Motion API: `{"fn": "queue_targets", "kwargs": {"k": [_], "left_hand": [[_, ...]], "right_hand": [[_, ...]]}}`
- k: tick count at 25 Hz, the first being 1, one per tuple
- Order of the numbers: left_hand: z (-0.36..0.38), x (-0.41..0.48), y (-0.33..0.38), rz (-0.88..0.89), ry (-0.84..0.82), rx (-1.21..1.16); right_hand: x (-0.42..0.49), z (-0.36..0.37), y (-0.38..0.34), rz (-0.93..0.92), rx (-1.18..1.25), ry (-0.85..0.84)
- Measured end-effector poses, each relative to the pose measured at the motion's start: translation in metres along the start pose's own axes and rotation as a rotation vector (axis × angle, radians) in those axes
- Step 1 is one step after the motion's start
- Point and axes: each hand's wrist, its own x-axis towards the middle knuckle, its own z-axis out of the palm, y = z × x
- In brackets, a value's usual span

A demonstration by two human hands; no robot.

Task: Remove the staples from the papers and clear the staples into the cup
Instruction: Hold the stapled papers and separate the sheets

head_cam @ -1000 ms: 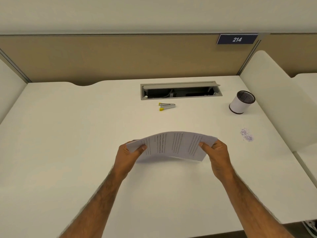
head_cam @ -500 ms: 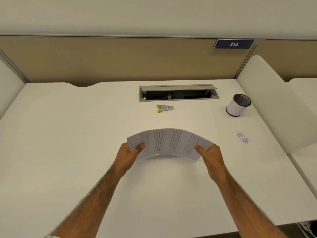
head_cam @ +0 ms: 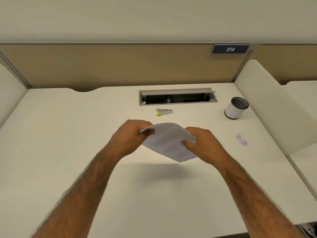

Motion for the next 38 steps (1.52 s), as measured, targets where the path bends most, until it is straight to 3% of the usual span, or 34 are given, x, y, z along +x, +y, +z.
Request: {"fn": "queue_targets", "kwargs": {"k": [2,4,6,8,10,11,13,19,26,32,38], "left_hand": [[-0.001,0.001,0.009,0.075,0.104,-0.063],[0.001,0.0,0.008,0.126,0.44,-0.071],[0.009,-0.004,-0.003,0.022,0.683,-0.165],[0.019,-0.006,-0.012,-0.09,0.569,-0.541],[0.031,-0.005,-0.022,-0.065,0.248,-0.896],[0.035,-0.006,-0.021,-0.057,0.136,-0.957],[0.044,-0.008,-0.013,-0.084,0.062,-0.932],[0.058,-0.007,-0.008,-0.113,0.205,-0.766],[0.066,-0.008,-0.009,-0.051,0.216,-0.699],[0.083,-0.011,-0.026,-0.17,0.184,-0.729],[0.082,-0.009,-0.022,-0.129,0.209,-0.724]], "right_hand": [[0.003,0.002,-0.01,0.016,0.103,0.033],[0.005,0.001,-0.008,0.075,0.341,0.07],[0.004,-0.002,0.001,0.129,0.677,0.077],[0.003,-0.003,0.009,0.119,0.875,0.081],[0.001,0.002,0.013,0.084,0.952,0.077],[0.001,0.005,0.015,0.076,0.973,0.075],[0.001,0.012,0.017,0.081,0.998,0.094],[0.004,0.026,0.024,0.088,0.931,0.184],[0.005,0.035,0.029,0.069,0.929,0.214],[0.006,0.047,0.037,0.169,0.892,0.176],[0.007,0.042,0.037,0.15,0.906,0.247]]}}
